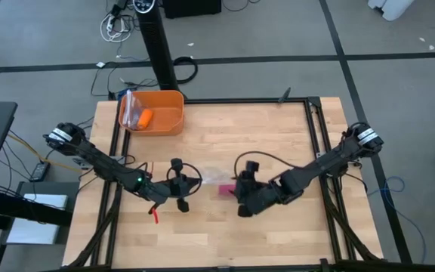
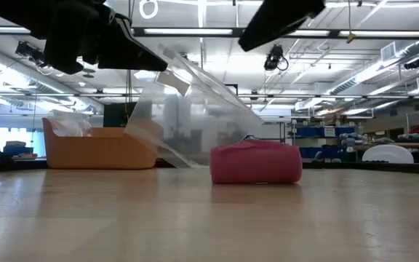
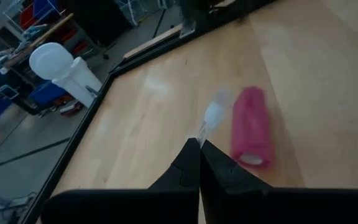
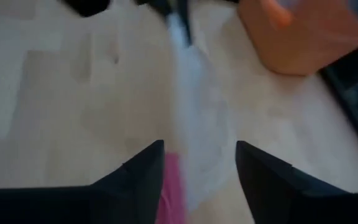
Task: Roll bandage
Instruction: Open the transparent zip bag
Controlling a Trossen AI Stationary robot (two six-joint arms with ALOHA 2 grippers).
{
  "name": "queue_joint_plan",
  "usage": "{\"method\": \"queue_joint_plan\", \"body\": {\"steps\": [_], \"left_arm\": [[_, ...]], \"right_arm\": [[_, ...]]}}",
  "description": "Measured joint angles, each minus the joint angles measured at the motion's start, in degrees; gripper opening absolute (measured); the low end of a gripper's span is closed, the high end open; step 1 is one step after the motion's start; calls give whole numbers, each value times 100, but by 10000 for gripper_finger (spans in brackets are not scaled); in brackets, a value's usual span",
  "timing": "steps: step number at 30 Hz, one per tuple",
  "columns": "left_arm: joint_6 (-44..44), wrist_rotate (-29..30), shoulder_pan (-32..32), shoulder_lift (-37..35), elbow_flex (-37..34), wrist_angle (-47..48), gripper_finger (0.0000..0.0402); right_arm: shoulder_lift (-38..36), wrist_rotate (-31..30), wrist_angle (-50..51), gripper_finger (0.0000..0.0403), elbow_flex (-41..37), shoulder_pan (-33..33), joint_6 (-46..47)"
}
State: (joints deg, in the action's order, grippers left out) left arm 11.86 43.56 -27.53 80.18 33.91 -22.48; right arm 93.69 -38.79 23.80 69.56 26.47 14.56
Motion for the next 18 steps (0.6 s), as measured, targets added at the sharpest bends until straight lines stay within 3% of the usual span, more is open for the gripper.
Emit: {"method": "queue_joint_plan", "body": {"steps": [8, 18], "left_arm": [[-28, -17, 0, 0, 0, -141, 1], [-54, 1, 9, 0, 2, -308, 1]], "right_arm": [[94, 1039, -230, 109, 147, -529, -549], [284, 1048, -367, 113, 146, -600, -519]]}}
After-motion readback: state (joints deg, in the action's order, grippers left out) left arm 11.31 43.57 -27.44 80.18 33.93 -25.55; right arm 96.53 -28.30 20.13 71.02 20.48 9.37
